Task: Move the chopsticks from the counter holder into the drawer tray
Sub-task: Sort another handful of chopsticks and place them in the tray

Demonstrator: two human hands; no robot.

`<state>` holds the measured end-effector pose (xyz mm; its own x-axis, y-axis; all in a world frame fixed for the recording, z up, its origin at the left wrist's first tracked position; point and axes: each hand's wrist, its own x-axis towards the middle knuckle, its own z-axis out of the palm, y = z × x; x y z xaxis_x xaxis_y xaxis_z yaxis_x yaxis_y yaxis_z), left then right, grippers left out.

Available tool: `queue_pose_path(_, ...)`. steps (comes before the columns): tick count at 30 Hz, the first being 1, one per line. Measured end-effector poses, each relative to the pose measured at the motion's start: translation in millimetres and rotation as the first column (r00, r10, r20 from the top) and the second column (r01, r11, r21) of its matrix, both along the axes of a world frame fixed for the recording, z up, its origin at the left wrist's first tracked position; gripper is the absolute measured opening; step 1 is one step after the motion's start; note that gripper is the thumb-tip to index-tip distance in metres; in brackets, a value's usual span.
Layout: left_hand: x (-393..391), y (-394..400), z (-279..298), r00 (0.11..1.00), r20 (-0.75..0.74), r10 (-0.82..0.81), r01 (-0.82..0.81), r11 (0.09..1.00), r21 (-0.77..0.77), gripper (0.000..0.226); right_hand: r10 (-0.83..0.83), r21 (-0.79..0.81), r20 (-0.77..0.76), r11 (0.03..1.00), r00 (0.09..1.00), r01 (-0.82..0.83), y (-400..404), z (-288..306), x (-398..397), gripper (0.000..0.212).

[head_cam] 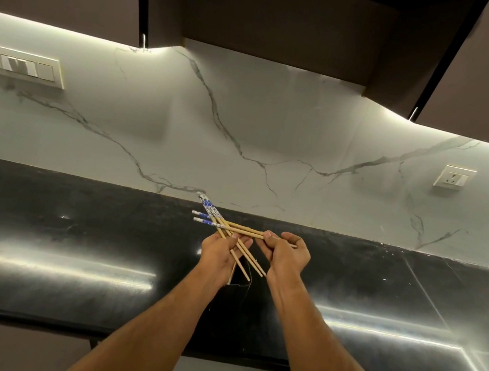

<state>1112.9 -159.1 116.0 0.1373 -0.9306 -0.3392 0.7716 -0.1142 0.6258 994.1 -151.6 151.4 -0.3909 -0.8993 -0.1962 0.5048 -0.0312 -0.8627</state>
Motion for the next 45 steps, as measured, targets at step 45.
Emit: queue_pose_path(45,-15.8,12.2,6.0,0.810,0.578,-0.096,0.165,0.984,-0.067,0.018,0.157,0.161,0.687,0.919,0.710,-0.359,11.4,-29.7,35.7,0.065)
